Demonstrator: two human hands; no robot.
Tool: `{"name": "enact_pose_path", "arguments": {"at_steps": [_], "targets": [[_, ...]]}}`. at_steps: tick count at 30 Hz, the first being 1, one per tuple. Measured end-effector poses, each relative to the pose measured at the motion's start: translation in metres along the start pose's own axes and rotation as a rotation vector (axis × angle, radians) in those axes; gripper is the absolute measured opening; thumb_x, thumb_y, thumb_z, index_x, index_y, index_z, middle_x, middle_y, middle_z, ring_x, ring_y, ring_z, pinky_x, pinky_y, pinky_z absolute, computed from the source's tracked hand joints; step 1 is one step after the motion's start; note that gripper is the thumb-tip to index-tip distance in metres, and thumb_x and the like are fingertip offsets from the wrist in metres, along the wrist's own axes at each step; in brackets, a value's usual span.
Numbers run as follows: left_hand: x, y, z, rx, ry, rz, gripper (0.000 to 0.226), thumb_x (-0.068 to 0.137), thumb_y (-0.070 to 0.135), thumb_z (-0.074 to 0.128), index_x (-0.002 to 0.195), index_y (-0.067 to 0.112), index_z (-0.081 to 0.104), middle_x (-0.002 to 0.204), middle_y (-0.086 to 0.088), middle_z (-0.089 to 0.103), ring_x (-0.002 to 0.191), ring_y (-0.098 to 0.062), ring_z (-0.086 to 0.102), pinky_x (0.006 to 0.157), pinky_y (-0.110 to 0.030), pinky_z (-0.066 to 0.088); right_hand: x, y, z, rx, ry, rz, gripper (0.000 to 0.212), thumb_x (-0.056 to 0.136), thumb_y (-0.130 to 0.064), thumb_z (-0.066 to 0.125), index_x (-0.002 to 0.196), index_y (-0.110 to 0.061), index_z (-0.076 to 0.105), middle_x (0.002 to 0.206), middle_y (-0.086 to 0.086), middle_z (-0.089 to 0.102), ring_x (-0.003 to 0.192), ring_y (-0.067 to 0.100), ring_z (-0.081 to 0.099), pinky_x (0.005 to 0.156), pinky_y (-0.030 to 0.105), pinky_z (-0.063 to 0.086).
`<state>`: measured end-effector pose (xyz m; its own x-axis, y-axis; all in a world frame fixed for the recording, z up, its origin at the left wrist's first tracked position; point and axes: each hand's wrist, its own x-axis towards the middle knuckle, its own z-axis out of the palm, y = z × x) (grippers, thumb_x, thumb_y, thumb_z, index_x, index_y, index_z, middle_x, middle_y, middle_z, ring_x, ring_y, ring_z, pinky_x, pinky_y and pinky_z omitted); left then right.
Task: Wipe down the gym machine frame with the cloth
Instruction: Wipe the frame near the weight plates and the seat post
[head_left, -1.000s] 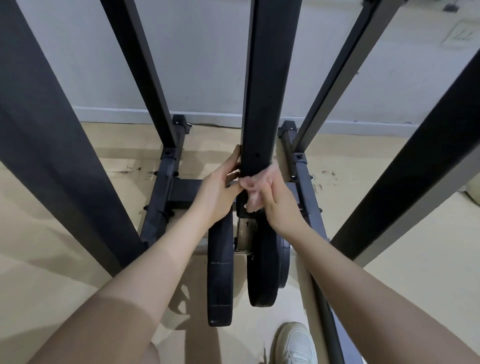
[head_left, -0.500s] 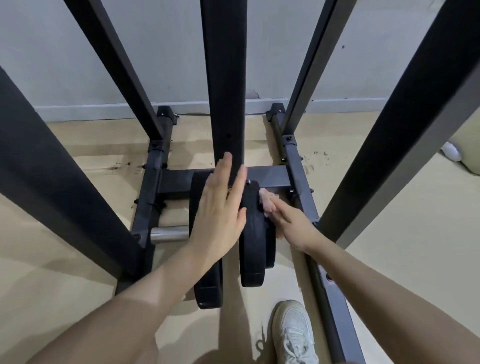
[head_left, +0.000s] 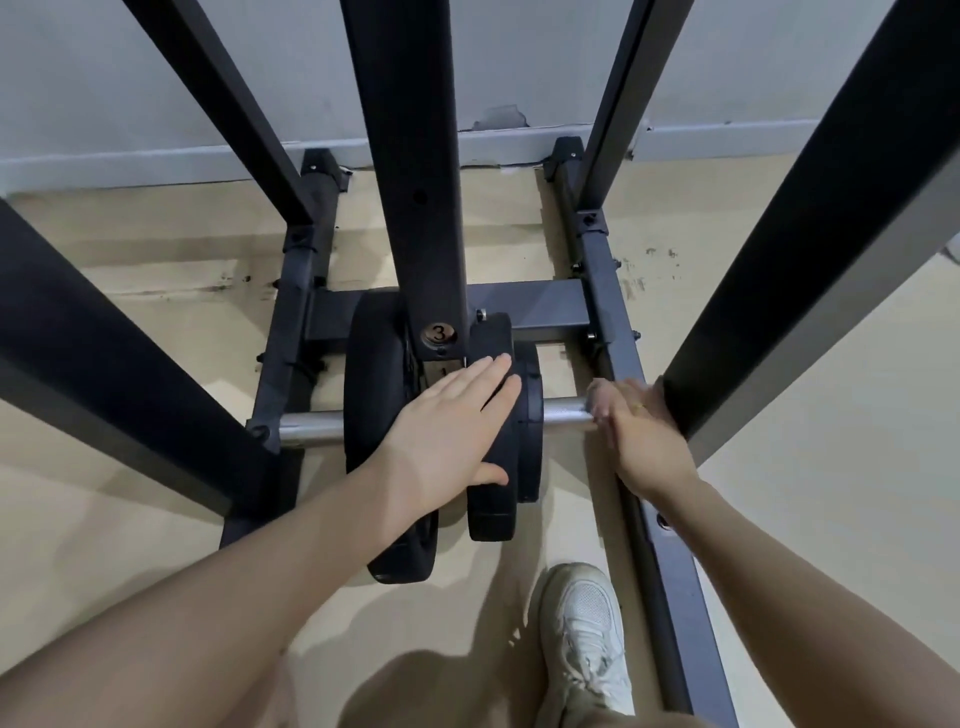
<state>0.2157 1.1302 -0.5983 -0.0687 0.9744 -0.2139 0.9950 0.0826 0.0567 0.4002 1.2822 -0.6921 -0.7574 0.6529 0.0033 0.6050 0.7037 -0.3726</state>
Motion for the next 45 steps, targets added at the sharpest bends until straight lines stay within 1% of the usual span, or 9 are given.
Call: {"name": "enact_pose_path", "arguments": {"at_steps": [3, 7, 15, 21, 24, 29, 39, 42, 45], "targets": [[0.002, 0.004, 0.0, 0.002, 0.016, -0.009, 0.095, 0.086, 0.053, 0.055, 0.151, 0.012, -0.002, 0.159, -0.005, -0.01, 0.146, -0.018, -0.005, 0.115, -0.026, -0.001, 0.006, -0.024, 0.018, -0.101, -0.103, -0.119, 0.04, 0.089, 0.002, 0.045, 0.123, -0.018, 0.051, 0.132, 0.008, 0.05, 0.127, 0.029, 0.042, 0.106, 0.035, 0.032], [0.0, 0.002, 0.003, -0.011, 0.04, -0.02, 0.095, 0.085, 0.056, 0.054, 0.151, 0.013, -0.001, 0.159, -0.005, -0.008, 0.146, -0.019, -0.004, 0.115, -0.028, 0.001, 0.0, -0.033, 0.032, -0.177, -0.124, -0.205, 0.06, 0.094, 0.0, 0.04, 0.15, -0.006, 0.02, 0.156, 0.013, 0.022, 0.145, 0.028, 0.018, 0.118, 0.036, 0.006], [-0.013, -0.006, -0.024, -0.151, 0.17, -0.003, 0.056, 0.098, 0.032, 0.046, 0.146, 0.01, 0.029, 0.155, -0.005, 0.026, 0.142, -0.017, 0.023, 0.116, -0.026, 0.009, 0.025, -0.066, -0.04, 0.341, -0.145, 0.252, 0.014, 0.099, -0.002, 0.035, 0.101, -0.006, 0.049, 0.093, 0.007, 0.051, 0.085, 0.021, 0.051, 0.067, 0.016, 0.04], [-0.064, -0.054, -0.04, -0.288, 0.403, -0.138, 0.038, 0.086, -0.005, 0.053, 0.124, -0.001, 0.058, 0.124, -0.016, 0.059, 0.116, -0.032, 0.054, 0.099, -0.041, 0.043, 0.023, -0.188, -0.076, 0.692, 0.177, -0.13, 0.019, 0.1, -0.001, 0.035, 0.104, -0.013, 0.048, 0.092, 0.007, 0.054, 0.077, 0.007, 0.051, 0.077, 0.016, 0.044], [-0.09, -0.075, -0.033, -0.325, 0.394, -0.241, 0.045, 0.086, -0.005, 0.049, 0.131, 0.003, 0.051, 0.13, -0.012, 0.052, 0.12, -0.03, 0.048, 0.099, -0.04, 0.039, 0.016, -0.216, -0.082, 0.487, 0.242, -0.297, 0.025, 0.092, 0.012, 0.04, 0.114, 0.009, 0.05, 0.11, 0.025, 0.056, 0.102, 0.035, 0.055, 0.089, 0.026, 0.043], [-0.122, -0.104, -0.013, -0.418, 0.438, -0.455, 0.035, 0.087, -0.003, 0.043, 0.118, 0.01, 0.052, 0.12, -0.005, 0.049, 0.097, -0.023, 0.05, 0.066, -0.029, 0.034, 0.026, -0.277, -0.019, -0.106, 0.006, -0.353, 0.051, 0.09, -0.002, 0.04, 0.14, -0.001, 0.03, 0.139, 0.014, 0.037, 0.123, 0.03, 0.044, 0.094, 0.037, 0.041], [-0.153, -0.13, 0.038, -0.577, 0.414, -0.669, 0.052, 0.085, -0.001, 0.041, 0.135, 0.015, 0.042, 0.137, 0.0, 0.04, 0.114, -0.026, 0.05, 0.084, -0.044, 0.048, 0.051, -0.291, 0.116, -0.183, -0.341, 0.11, 0.062, 0.097, -0.008, 0.04, 0.15, -0.003, 0.008, 0.159, 0.012, 0.004, 0.147, 0.023, 0.002, 0.116, 0.032, -0.002], [-0.153, -0.131, 0.038, -0.597, 0.405, -0.677, 0.053, 0.084, -0.002, 0.041, 0.135, 0.015, 0.042, 0.14, 0.0, 0.039, 0.114, -0.026, 0.05, 0.084, -0.043, 0.047, 0.057, -0.314, 0.089, 0.246, -0.411, -0.016, 0.023, 0.094, -0.003, 0.039, 0.111, -0.002, 0.054, 0.119, 0.023, 0.049, 0.111, 0.021, 0.05, 0.098, 0.03, 0.036], [-0.152, -0.132, 0.022, -0.617, 0.507, -0.644, 0.054, 0.082, -0.004, 0.043, 0.132, 0.015, 0.046, 0.135, 0.001, 0.043, 0.108, -0.027, 0.052, 0.079, -0.04, 0.048, 0.058, -0.329, 0.04, 0.539, -0.128, -0.075, 0.03, 0.09, 0.006, 0.029, 0.067, -0.01, 0.038, 0.065, 0.002, 0.051, 0.054, 0.002, 0.051, 0.057, 0.016, 0.041]]}}
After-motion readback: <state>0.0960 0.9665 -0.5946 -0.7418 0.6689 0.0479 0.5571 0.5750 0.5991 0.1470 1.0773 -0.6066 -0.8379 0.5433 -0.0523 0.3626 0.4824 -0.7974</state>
